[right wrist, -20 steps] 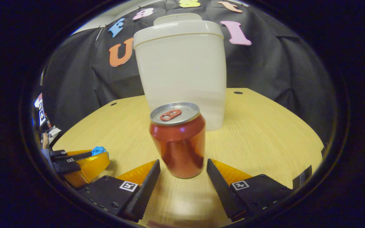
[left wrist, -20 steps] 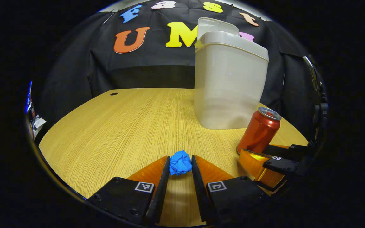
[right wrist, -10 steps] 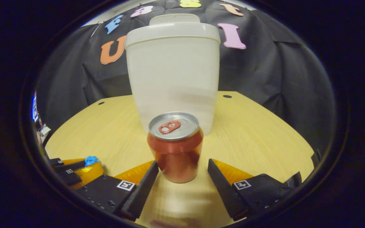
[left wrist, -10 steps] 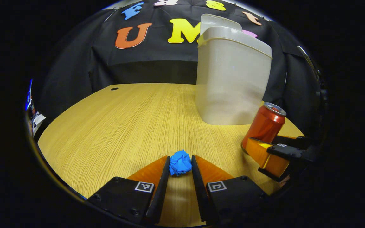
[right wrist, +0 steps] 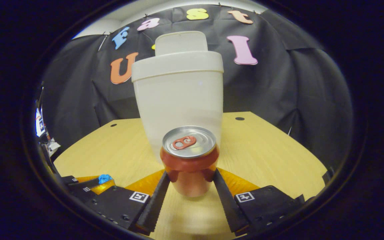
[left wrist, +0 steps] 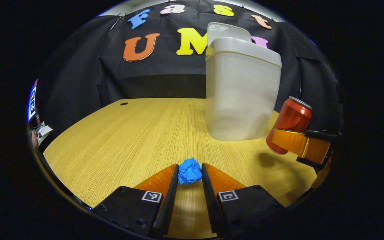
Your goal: Press the lid of the desktop garbage bin to open it, pick up the crumpled paper on the desktop and throw it into the bin, then pick up the pop can on the desktop and drop it into the bin, and finally close the garbage bin lid.
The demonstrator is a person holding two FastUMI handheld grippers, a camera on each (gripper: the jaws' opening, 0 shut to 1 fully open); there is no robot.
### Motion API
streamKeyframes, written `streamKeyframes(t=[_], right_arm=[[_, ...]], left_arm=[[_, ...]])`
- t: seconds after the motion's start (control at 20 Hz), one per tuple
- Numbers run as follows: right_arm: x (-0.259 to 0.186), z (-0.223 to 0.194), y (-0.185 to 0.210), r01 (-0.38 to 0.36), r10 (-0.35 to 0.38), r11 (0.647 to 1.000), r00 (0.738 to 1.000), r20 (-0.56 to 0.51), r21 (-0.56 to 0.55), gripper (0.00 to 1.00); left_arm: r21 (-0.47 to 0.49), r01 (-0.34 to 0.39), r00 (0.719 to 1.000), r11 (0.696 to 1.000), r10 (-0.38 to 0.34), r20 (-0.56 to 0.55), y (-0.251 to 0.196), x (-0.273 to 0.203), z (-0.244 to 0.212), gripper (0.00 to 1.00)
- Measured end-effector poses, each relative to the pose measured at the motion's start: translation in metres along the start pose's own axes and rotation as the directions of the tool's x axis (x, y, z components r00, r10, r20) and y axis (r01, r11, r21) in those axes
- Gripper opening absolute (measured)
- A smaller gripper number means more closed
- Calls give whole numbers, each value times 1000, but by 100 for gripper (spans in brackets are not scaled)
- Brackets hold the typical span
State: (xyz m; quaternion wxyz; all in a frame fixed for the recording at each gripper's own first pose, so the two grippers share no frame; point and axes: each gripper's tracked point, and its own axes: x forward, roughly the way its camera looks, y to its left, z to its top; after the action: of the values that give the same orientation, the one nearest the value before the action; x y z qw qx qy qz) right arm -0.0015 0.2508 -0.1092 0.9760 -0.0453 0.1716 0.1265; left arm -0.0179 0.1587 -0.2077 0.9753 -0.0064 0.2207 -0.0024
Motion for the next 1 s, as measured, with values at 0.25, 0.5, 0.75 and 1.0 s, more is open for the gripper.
streamKeyframes(t=[0.25,0.5,0.75,1.0], right_arm=[[-49,54,-29,112,-96,990,983,157,-91,78],[-87,80,-32,64,-50,996,974,220,-58,80],[-102,88,-46,58,-47,997,970,240,-42,78],[-100,86,-50,39,-37,999,975,217,-8,78]], left_arm=[[-37,-46,995,998,49,85,7,-30,44,47],[-26,-67,979,997,71,191,6,-56,93,47],[14,-52,967,999,47,251,-2,-74,136,47],[52,-43,947,998,25,321,-16,-85,193,47]])
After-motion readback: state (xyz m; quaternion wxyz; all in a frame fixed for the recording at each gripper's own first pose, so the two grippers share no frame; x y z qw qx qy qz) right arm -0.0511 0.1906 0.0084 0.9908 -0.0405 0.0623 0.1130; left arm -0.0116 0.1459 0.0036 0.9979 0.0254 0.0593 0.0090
